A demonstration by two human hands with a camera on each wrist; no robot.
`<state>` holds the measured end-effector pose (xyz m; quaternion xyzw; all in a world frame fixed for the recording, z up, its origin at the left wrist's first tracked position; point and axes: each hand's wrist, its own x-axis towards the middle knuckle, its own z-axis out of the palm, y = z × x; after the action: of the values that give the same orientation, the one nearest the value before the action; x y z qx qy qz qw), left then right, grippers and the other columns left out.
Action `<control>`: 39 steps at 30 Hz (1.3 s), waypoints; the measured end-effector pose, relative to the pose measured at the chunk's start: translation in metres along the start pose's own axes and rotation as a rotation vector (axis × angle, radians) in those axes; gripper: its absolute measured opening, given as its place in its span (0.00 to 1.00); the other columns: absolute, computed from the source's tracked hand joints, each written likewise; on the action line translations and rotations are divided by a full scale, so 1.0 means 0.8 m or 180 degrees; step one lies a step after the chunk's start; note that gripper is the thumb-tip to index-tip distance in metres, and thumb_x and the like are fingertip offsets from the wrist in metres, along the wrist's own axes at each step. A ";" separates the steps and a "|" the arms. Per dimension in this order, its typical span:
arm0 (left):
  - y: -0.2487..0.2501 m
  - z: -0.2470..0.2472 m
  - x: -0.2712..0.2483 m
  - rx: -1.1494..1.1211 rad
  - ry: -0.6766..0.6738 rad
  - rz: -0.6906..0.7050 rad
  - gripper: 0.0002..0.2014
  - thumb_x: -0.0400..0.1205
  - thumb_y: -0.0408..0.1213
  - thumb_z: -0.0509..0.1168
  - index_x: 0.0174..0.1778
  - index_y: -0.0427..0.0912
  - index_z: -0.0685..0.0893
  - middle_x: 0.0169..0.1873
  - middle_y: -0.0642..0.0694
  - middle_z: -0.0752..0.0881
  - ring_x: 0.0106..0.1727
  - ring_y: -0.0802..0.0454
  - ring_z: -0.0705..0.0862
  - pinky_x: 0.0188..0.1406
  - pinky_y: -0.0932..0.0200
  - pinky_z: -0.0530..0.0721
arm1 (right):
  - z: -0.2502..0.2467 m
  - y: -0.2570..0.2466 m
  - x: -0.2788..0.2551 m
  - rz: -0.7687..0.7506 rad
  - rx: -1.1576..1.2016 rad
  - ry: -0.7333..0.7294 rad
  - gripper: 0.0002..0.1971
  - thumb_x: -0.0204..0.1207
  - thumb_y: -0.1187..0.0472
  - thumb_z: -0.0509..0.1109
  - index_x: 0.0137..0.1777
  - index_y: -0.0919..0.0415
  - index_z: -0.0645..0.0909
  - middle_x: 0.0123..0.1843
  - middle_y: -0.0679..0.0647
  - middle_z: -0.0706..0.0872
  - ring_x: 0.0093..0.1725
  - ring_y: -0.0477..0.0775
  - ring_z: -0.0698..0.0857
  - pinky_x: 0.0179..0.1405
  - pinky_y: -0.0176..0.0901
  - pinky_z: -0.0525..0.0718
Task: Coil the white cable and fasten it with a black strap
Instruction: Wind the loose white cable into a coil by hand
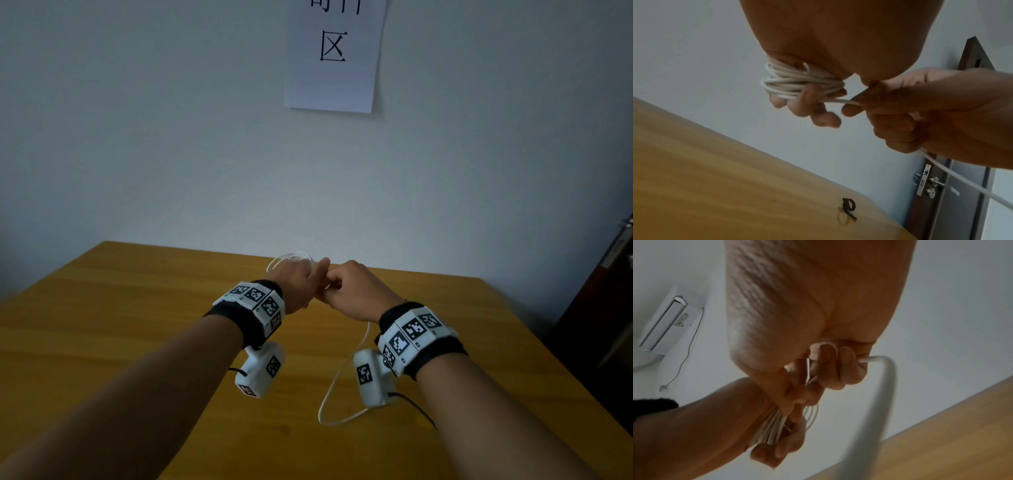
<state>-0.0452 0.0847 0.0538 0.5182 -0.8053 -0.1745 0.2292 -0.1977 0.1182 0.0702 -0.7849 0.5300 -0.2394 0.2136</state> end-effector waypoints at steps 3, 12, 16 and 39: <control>0.004 -0.001 -0.002 0.0015 0.0013 -0.0148 0.27 0.88 0.53 0.37 0.35 0.40 0.72 0.33 0.37 0.84 0.37 0.39 0.83 0.51 0.41 0.82 | -0.003 0.001 0.000 -0.0012 -0.0121 0.0027 0.14 0.80 0.55 0.75 0.33 0.57 0.86 0.29 0.47 0.84 0.26 0.42 0.80 0.31 0.38 0.78; -0.002 -0.003 -0.001 0.0792 -0.0800 -0.0485 0.36 0.83 0.66 0.36 0.37 0.40 0.78 0.21 0.46 0.68 0.22 0.48 0.67 0.27 0.55 0.69 | -0.013 0.007 0.000 0.0148 -0.0216 -0.0149 0.08 0.85 0.54 0.71 0.53 0.55 0.90 0.46 0.56 0.93 0.46 0.59 0.90 0.46 0.51 0.87; -0.008 -0.006 0.000 0.0067 -0.0895 -0.0717 0.32 0.82 0.67 0.45 0.23 0.46 0.70 0.14 0.47 0.65 0.15 0.49 0.62 0.23 0.60 0.66 | -0.014 0.018 0.001 0.0267 -0.0254 -0.0353 0.14 0.90 0.54 0.61 0.59 0.55 0.89 0.55 0.53 0.91 0.57 0.57 0.89 0.57 0.53 0.87; 0.031 -0.022 0.009 -0.5838 -0.0404 -0.0447 0.19 0.88 0.48 0.51 0.34 0.43 0.68 0.27 0.45 0.82 0.31 0.42 0.84 0.48 0.46 0.81 | 0.026 0.014 0.006 0.0289 0.0643 -0.0147 0.09 0.90 0.57 0.59 0.48 0.55 0.77 0.29 0.54 0.84 0.24 0.51 0.82 0.31 0.52 0.84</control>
<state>-0.0566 0.0876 0.0821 0.1708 -0.3294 -0.7860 0.4945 -0.1915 0.1119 0.0476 -0.7399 0.5331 -0.2636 0.3143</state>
